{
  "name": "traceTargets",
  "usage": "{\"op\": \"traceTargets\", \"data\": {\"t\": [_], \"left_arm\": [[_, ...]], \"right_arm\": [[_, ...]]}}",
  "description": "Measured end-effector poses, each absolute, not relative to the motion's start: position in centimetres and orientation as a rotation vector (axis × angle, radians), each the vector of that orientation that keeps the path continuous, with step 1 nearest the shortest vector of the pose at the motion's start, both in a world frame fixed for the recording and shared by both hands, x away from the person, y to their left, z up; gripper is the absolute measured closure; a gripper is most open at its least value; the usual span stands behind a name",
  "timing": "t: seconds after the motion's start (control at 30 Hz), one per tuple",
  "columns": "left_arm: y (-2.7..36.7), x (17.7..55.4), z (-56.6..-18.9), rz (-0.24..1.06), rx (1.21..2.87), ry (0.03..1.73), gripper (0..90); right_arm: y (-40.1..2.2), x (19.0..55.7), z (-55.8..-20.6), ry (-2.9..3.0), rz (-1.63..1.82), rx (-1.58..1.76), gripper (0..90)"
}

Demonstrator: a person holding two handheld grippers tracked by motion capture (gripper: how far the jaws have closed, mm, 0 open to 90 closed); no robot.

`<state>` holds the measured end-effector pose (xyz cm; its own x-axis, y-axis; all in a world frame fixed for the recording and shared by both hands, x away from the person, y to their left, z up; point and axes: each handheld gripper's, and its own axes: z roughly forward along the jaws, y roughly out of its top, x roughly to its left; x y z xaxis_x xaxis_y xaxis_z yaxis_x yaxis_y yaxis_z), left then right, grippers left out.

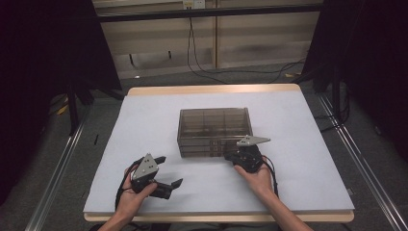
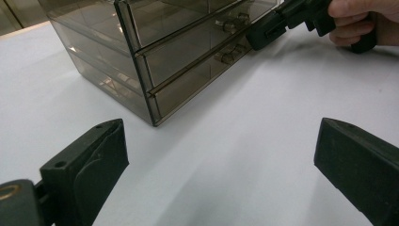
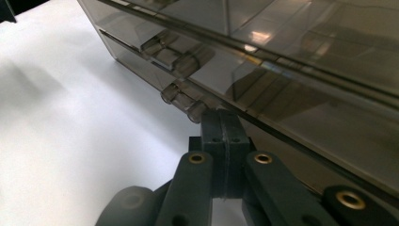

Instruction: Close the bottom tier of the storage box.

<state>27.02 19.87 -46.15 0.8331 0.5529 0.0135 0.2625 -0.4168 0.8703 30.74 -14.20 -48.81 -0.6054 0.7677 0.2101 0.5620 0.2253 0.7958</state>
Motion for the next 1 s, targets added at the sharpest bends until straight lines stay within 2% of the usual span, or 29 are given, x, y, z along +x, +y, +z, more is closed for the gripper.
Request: {"op": "traceTargets", "data": {"t": [0.33,0.67,0.7,0.83,0.9,0.97,1.0], "left_arm": [[19.9,27.0,-46.1,0.368,2.019,0.604,3.2],[20.0,27.0,-46.1,0.370,2.014,0.598,3.2],[20.0,27.0,-46.1,0.367,2.013,0.605,3.3],[20.1,27.0,-46.1,0.364,2.007,0.608,3.2],[20.0,27.0,-46.1,0.366,2.006,0.610,3.2],[20.0,27.0,-46.1,0.366,2.006,0.609,3.3],[20.0,27.0,-46.0,0.365,2.007,0.608,3.2]], "right_arm": [[-14.1,30.9,-48.8,2.287,1.276,1.284,90.0],[-14.2,30.5,-48.2,2.299,1.375,1.238,89.8],[-14.3,30.3,-48.0,2.301,1.405,1.241,84.2],[-14.5,30.0,-47.7,2.305,1.437,1.235,77.9],[-14.7,29.8,-47.4,2.304,1.453,1.229,67.4],[-14.8,29.7,-47.3,2.301,1.449,1.218,64.8],[-14.8,29.5,-47.2,2.299,1.452,1.215,60.8]]}}
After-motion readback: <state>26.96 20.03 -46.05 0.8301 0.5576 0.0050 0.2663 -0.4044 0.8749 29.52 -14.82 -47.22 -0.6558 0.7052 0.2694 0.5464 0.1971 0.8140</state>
